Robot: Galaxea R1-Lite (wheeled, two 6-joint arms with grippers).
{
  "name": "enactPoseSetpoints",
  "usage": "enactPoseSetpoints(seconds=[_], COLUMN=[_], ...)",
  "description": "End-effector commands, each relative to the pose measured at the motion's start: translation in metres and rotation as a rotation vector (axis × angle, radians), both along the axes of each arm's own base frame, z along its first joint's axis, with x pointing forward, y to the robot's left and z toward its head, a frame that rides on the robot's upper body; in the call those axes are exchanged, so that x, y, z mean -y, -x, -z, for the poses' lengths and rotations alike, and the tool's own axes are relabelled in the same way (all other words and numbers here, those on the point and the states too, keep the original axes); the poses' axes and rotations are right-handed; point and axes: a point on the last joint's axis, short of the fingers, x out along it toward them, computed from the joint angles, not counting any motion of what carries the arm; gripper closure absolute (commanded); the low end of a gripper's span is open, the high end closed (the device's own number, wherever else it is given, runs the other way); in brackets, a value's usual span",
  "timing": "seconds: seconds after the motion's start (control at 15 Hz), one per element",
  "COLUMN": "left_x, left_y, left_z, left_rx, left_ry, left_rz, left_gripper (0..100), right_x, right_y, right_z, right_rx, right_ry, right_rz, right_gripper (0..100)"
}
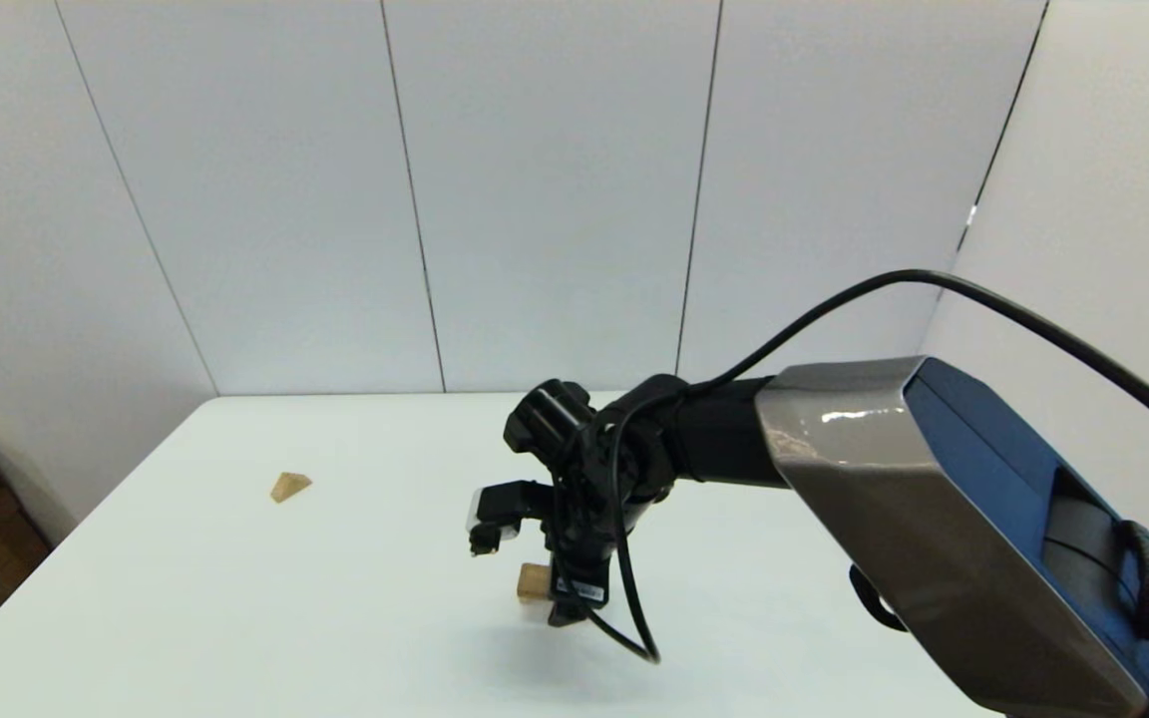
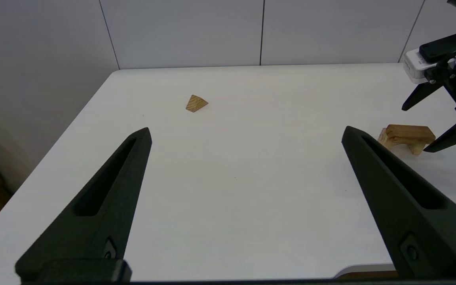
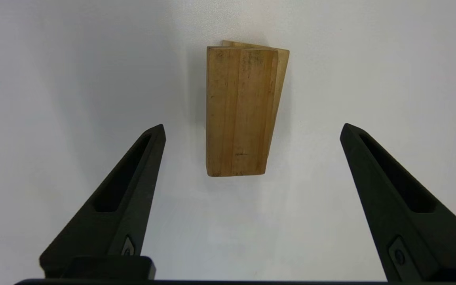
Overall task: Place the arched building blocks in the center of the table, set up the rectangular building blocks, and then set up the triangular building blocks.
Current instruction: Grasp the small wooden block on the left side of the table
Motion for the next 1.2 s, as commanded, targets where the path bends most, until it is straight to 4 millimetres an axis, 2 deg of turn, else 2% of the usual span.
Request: enactPoseSetpoints(seconds=[0.07,0.27,0.4,0.67,0.73,0.87,1.0,1.2], left_x=[0.000,0.000,0.000,0.000,0.000,0.000,0.000,0.000], left_y=[0.000,0.000,0.000,0.000,0.000,0.000,0.000,0.000], left_z=[0.000,0.000,0.000,0.000,0.000,0.000,0.000,0.000], left_rx=[0.000,0.000,-0.002,0.000,-0.002,0.000,0.000,-0.002], left_ry=[0.000,0.000,0.000,0.000,0.000,0.000,0.000,0.000], left_rz=[0.000,0.000,0.000,0.000,0.000,0.000,0.000,0.000], left_gripper=[0,0,0,0,0,0,0,0], right_x=[0.005,0.018,0.038,0.094,0.113,0.148,0.186,0.240], right_y=[0.004,0.015,0.025,0.060,0.067,0.077,0.089,0.122], right_z=[-0.022,-0.070,-0.105,-0.163,-0.175,-0.188,-0.194,-0.201], right_rx=[0.015,0.034,0.036,0.057,0.073,0.093,0.102,0.133], right_ry=[-0.022,-0.088,-0.130,-0.165,-0.179,-0.193,-0.193,-0.202], right_rz=[0.002,0.086,0.155,0.221,0.246,0.313,0.395,0.530], right_gripper=[0,0,0,0,0,0,0,0])
